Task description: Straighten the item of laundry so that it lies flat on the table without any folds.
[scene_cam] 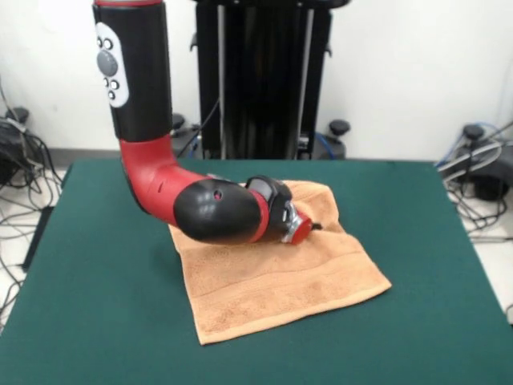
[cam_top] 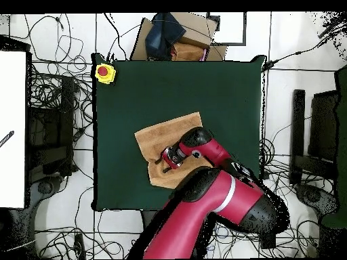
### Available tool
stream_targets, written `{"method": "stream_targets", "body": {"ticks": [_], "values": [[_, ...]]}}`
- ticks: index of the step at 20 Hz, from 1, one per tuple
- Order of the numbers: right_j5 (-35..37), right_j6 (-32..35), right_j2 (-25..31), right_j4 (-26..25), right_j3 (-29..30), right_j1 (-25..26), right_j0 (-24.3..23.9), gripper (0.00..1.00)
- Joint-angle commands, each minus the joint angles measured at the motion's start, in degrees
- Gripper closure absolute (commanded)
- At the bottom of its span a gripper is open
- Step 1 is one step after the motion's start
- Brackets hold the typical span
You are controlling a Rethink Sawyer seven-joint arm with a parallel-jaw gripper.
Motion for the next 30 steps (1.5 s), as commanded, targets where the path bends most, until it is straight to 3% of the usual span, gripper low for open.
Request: {"method": "stream_targets", "body": {"ticks": [1,8,14,19,24,27,30], "values": [[-6.02,-5.36,-1.78,-10.58,-0.56,-2.89,3.76,0.0],[-4.06,-2.38,-0.08,-12.04,0.05,-4.67,3.96,0.0],[-1.94,-0.94,-0.23,-14.03,-3.07,-7.48,4.84,0.0],[-7.56,2.98,0.04,-13.71,-0.28,-11.25,4.47,0.0],[-13.0,7.58,0.34,-11.54,2.72,-18.24,4.53,0.0],[-11.1,8.99,-0.72,-11.02,0.78,-20.91,5.73,0.0],[-12.15,10.82,-2.7,-11.98,-6.18,-18.49,7.8,0.0]]}}
